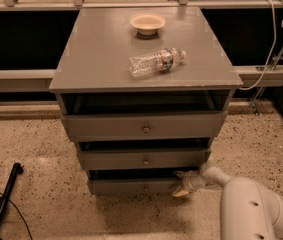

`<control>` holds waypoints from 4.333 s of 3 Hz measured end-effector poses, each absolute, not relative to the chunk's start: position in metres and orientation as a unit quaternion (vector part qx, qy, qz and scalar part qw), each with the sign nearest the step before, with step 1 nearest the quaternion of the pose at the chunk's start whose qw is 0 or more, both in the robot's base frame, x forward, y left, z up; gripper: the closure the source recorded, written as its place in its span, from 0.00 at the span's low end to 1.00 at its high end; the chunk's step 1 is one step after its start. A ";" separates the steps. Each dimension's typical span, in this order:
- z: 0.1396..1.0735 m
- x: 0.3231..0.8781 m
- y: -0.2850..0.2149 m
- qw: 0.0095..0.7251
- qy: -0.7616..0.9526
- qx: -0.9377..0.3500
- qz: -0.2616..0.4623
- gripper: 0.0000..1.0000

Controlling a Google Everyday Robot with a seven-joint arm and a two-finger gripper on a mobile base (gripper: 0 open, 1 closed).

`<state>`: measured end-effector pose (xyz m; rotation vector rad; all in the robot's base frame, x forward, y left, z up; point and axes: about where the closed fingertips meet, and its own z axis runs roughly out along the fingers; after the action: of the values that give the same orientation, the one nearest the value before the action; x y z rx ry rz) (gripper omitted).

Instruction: Open bottom drawer

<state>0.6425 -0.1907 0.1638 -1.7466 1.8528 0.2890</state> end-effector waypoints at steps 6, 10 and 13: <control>0.209 0.548 -0.172 0.285 0.679 -0.649 0.192 0.16; 0.155 0.627 -0.178 0.252 0.676 -0.685 0.101 0.20; 0.169 0.603 -0.167 0.255 0.655 -0.702 0.118 0.36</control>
Offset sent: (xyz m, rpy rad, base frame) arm -0.0578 -0.0077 0.0406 0.0472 0.0372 -0.0038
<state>0.6030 -0.1671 0.1687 -1.9050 1.7785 0.3200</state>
